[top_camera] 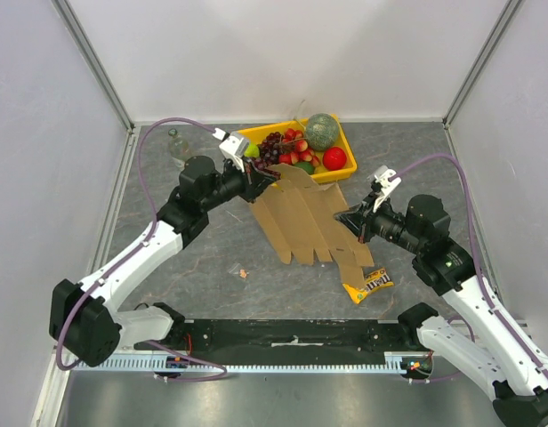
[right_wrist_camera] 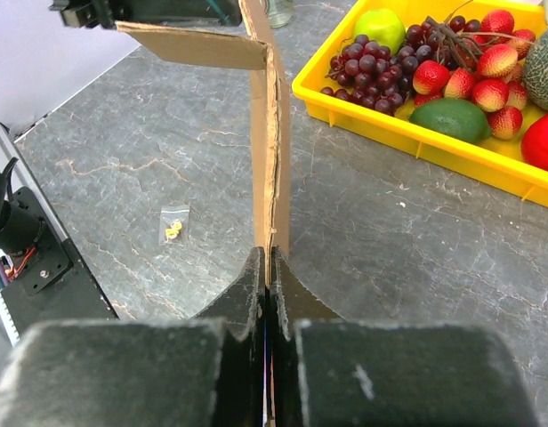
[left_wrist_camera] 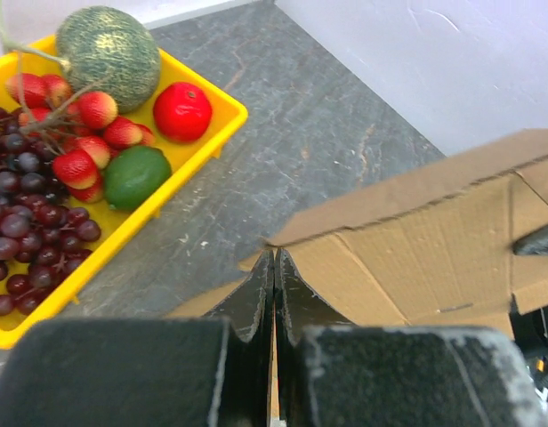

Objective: Fold the paper box

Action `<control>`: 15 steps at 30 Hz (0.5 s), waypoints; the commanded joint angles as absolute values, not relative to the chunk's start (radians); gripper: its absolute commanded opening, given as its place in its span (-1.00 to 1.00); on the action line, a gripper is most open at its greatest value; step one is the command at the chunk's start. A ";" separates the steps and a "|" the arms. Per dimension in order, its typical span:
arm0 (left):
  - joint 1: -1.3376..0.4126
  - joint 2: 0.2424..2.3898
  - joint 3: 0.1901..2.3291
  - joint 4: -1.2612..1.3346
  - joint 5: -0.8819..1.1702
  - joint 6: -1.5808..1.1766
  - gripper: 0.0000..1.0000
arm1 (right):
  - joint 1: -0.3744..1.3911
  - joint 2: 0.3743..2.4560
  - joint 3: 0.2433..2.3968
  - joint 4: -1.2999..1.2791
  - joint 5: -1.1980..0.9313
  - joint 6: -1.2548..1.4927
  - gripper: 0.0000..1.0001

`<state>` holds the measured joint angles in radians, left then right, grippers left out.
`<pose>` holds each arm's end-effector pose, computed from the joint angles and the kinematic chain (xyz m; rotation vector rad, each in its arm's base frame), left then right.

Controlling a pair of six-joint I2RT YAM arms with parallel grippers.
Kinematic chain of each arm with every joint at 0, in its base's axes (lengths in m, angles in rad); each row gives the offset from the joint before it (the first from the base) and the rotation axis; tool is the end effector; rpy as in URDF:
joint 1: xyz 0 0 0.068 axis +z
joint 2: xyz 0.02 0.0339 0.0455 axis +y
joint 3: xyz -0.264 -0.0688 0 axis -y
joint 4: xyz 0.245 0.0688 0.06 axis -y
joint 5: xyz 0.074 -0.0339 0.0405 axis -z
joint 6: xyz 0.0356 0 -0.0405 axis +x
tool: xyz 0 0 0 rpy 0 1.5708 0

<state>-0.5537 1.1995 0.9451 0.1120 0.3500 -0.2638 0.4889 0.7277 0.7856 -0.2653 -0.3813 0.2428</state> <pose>0.2341 -0.1591 0.3407 0.5238 1.7113 -0.8965 0.1427 0.0909 0.3411 -0.5074 1.7751 0.8582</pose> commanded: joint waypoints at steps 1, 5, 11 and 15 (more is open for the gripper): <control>-0.499 1.226 0.989 0.201 0.405 -0.291 -0.96 | 0.492 0.719 0.804 -0.250 -0.414 0.233 -1.00; -0.460 1.276 1.000 0.262 0.477 -0.337 -0.96 | 0.491 0.726 0.805 -0.252 -0.428 0.233 -1.00; -0.459 1.338 1.023 0.296 0.500 -0.357 -0.96 | 0.492 0.732 0.810 -0.245 -0.431 0.236 -1.00; -0.459 1.351 1.011 0.317 0.544 -0.373 -0.96 | 0.492 0.732 0.810 -0.244 -0.408 0.239 -1.00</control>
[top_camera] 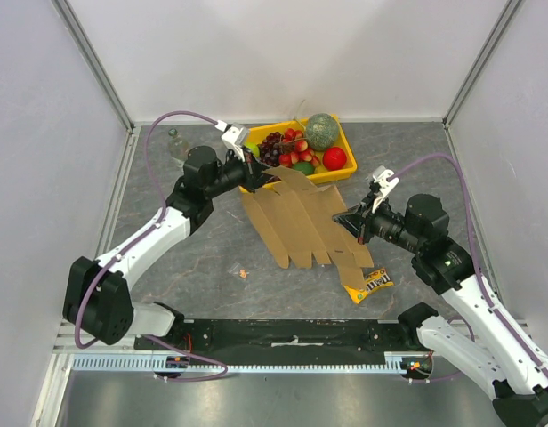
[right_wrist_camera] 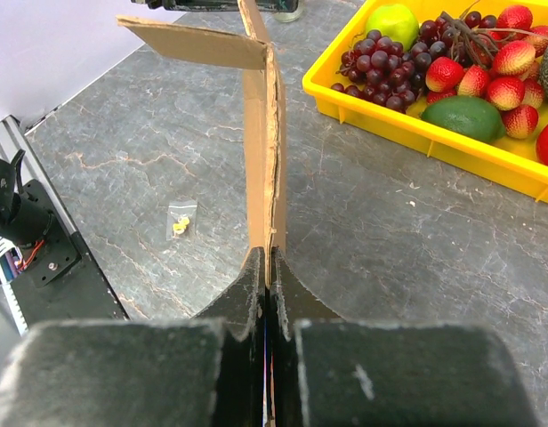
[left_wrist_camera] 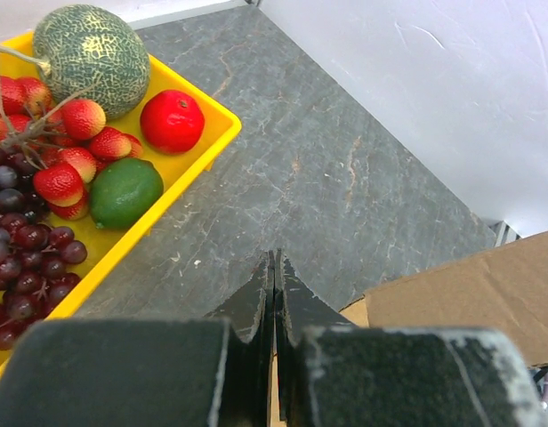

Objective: Fold the paper box

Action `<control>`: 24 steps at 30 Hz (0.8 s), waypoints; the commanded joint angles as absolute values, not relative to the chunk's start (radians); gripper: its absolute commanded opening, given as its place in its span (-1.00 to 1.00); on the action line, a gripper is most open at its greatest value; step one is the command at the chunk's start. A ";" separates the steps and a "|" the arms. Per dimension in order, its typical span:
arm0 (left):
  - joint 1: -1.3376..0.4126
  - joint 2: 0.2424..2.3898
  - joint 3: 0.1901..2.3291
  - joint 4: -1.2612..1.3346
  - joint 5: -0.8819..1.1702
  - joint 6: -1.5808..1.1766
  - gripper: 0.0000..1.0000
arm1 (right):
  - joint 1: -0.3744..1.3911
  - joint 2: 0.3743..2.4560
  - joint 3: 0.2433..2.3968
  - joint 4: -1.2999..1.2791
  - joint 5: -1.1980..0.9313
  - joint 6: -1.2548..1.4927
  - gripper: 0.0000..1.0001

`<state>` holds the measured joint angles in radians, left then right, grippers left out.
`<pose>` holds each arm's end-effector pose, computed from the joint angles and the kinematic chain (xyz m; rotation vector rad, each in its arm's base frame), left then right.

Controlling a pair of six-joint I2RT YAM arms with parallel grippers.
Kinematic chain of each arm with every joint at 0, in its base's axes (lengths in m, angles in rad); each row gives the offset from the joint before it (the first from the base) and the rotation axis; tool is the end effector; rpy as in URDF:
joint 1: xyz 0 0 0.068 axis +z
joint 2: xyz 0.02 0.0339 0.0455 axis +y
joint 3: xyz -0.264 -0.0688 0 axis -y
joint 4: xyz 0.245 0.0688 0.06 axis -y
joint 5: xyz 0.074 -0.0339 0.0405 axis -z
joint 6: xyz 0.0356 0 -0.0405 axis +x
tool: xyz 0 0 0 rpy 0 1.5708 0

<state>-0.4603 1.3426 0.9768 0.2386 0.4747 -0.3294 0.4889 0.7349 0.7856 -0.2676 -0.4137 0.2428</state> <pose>0.2753 -0.1547 0.3256 0.4851 1.7174 -0.9808 0.1433 0.0924 0.3399 -0.5317 1.7810 0.8861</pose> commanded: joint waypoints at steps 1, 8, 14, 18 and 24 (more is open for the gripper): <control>-0.459 1.350 0.999 0.322 0.555 -0.379 -0.96 | 0.492 0.733 0.810 -0.239 -0.396 0.241 -1.00; -0.457 1.298 0.927 0.350 0.577 -0.393 -0.96 | 0.492 0.736 0.804 -0.224 -0.345 0.259 -1.00; -0.459 1.287 0.881 0.386 0.626 -0.402 -0.96 | 0.492 0.747 0.799 -0.206 -0.324 0.276 -1.00; -0.460 1.296 0.870 0.431 0.667 -0.420 -0.96 | 0.491 0.753 0.798 -0.195 -0.327 0.282 -1.00; -0.485 1.310 0.859 0.437 0.678 -0.423 -0.96 | 0.492 0.756 0.795 -0.187 -0.324 0.293 -1.00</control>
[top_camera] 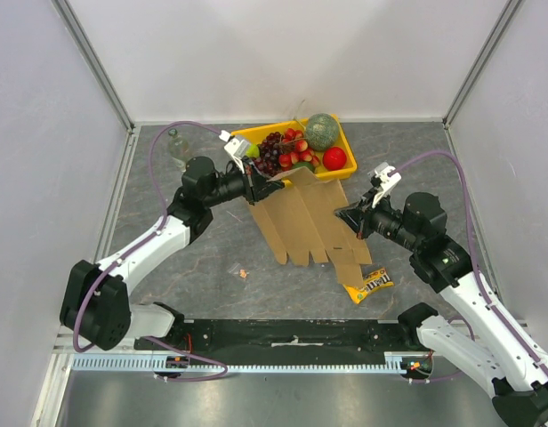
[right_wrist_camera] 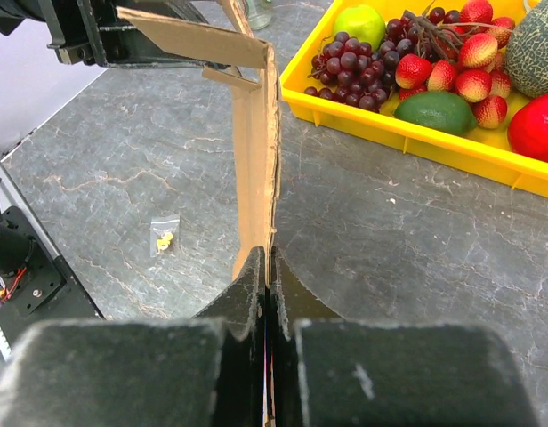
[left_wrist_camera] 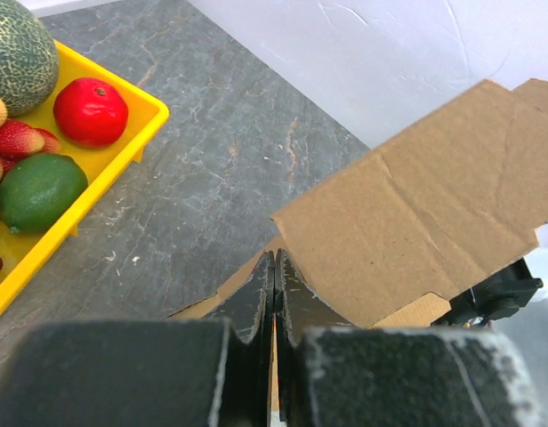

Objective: Fold the paper box

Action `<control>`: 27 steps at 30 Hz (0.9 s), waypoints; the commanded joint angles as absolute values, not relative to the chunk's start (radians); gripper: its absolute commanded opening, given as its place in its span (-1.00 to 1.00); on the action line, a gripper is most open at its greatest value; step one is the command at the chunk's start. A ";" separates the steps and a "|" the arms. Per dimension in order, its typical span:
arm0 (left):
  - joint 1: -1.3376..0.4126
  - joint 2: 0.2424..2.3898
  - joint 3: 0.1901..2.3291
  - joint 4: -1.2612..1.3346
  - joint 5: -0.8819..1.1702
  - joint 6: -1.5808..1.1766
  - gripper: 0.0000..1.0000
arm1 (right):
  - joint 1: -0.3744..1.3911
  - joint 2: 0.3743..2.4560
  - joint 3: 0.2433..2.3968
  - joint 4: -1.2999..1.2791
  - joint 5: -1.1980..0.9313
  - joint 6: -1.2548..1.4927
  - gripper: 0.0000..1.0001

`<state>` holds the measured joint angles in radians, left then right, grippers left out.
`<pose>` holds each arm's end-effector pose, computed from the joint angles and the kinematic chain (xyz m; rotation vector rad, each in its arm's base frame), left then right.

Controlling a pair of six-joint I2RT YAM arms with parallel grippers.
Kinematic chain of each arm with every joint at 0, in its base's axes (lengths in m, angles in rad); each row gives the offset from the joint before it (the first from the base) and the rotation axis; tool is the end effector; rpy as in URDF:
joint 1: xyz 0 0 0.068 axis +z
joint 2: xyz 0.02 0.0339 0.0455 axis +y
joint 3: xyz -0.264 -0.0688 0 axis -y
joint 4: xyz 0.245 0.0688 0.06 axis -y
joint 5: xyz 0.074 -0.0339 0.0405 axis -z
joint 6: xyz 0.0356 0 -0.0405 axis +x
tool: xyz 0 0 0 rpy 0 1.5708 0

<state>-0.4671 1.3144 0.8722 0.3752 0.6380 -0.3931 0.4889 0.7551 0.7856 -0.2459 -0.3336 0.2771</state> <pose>0.2606 -0.1552 0.3114 0.5813 1.6613 -1.1606 0.1499 0.0929 0.3389 -0.4419 1.8011 0.8397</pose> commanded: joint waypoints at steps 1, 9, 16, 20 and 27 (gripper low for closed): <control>-0.491 1.310 0.854 0.442 0.677 -0.423 -0.96 | 0.492 0.755 0.795 -0.183 -0.327 0.295 -1.00; -0.517 1.327 0.804 0.477 0.650 -0.439 -0.96 | 0.491 0.756 0.788 -0.172 -0.339 0.302 -1.00; -0.523 1.358 0.802 0.497 0.623 -0.439 -0.96 | 0.492 0.759 0.781 -0.156 -0.376 0.316 -1.00; -0.526 1.388 0.808 0.537 0.615 -0.463 -0.96 | 0.492 0.764 0.775 -0.147 -0.405 0.324 -1.00; -0.538 1.445 0.836 0.591 0.611 -0.492 -0.96 | 0.492 0.784 0.770 -0.146 -0.439 0.331 -1.00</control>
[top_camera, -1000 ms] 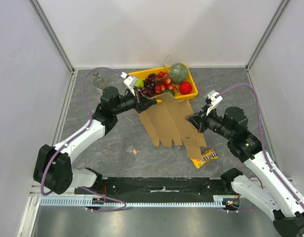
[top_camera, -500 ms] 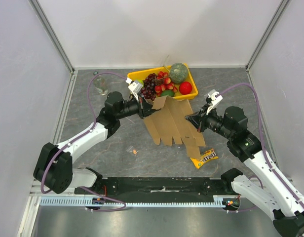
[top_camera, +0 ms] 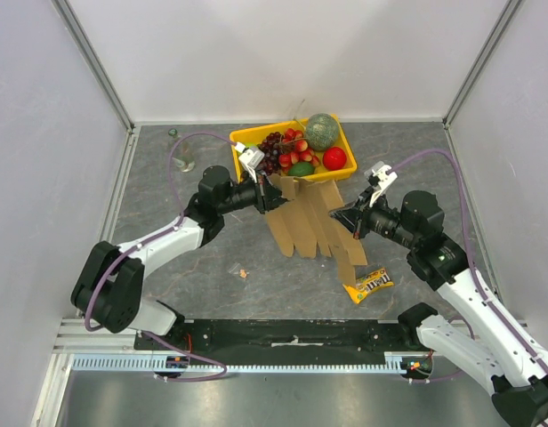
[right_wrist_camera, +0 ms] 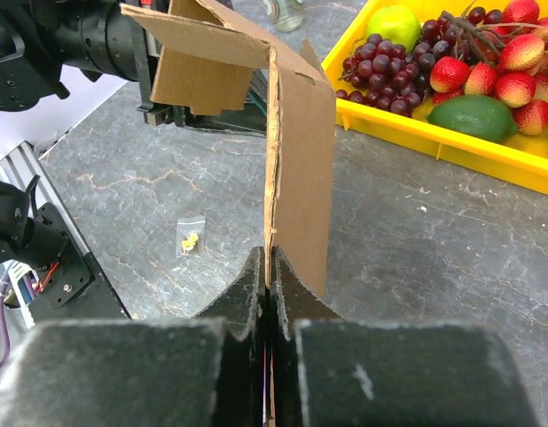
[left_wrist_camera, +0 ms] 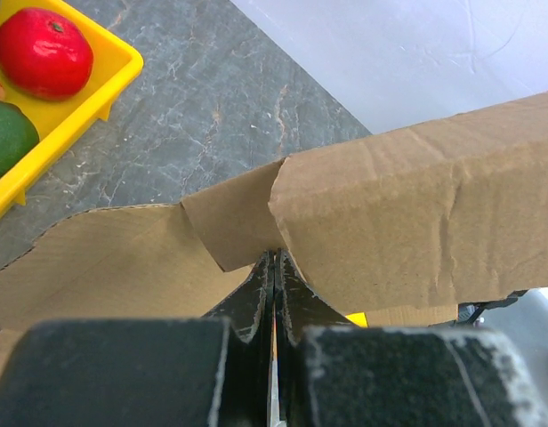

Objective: Fold the paper box

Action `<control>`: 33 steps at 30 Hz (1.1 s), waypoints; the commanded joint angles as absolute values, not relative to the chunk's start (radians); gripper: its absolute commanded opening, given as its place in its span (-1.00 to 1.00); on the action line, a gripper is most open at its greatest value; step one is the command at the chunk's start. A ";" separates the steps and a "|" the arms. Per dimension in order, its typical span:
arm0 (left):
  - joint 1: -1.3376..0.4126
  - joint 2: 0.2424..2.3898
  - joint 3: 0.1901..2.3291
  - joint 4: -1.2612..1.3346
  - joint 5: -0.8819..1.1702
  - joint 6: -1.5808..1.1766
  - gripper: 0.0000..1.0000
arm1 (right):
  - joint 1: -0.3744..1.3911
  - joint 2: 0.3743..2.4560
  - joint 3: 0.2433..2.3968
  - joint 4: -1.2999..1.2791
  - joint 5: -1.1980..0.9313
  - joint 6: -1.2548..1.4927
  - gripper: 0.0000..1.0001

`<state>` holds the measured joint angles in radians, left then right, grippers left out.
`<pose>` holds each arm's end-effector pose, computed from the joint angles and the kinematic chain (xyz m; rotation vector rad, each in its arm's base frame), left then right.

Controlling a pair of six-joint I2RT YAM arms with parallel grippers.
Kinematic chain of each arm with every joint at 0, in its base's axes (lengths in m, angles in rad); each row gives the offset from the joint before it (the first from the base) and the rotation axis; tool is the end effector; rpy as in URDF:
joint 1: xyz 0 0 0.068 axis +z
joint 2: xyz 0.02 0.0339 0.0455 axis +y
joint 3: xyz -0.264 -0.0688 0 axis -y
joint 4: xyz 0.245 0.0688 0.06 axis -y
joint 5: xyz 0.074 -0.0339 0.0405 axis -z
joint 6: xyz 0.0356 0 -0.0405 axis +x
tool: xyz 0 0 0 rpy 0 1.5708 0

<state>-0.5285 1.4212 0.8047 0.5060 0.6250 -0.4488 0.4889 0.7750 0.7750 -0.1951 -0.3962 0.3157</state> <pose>0.2637 -0.1781 0.2705 0.5757 1.7292 -1.2352 0.1535 0.0972 0.3375 -0.4569 1.7886 0.9225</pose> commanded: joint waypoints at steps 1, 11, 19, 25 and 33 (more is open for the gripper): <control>-0.537 1.450 0.838 0.597 0.609 -0.495 -0.96 | 0.492 0.788 0.769 -0.146 -0.445 0.333 -1.00; -0.538 1.248 0.813 0.335 0.552 -0.437 -0.96 | 0.492 0.839 0.864 -0.377 -0.270 0.301 -1.00; -0.535 0.899 0.761 0.043 0.439 -0.373 -0.96 | 0.491 0.911 0.917 -0.560 -0.226 0.285 -1.00; -0.535 0.807 0.765 -0.029 0.324 -0.339 -0.96 | 0.492 1.015 0.934 -0.643 -0.167 0.239 -1.00; -0.482 0.916 0.765 0.089 0.278 -0.377 -0.96 | 0.492 1.094 0.968 -0.643 -0.175 0.150 -1.00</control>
<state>-0.5159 0.8658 0.7670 0.0250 0.3275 -0.3874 0.4889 1.0710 0.9012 -0.6415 -0.1772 0.2203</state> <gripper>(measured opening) 0.025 0.011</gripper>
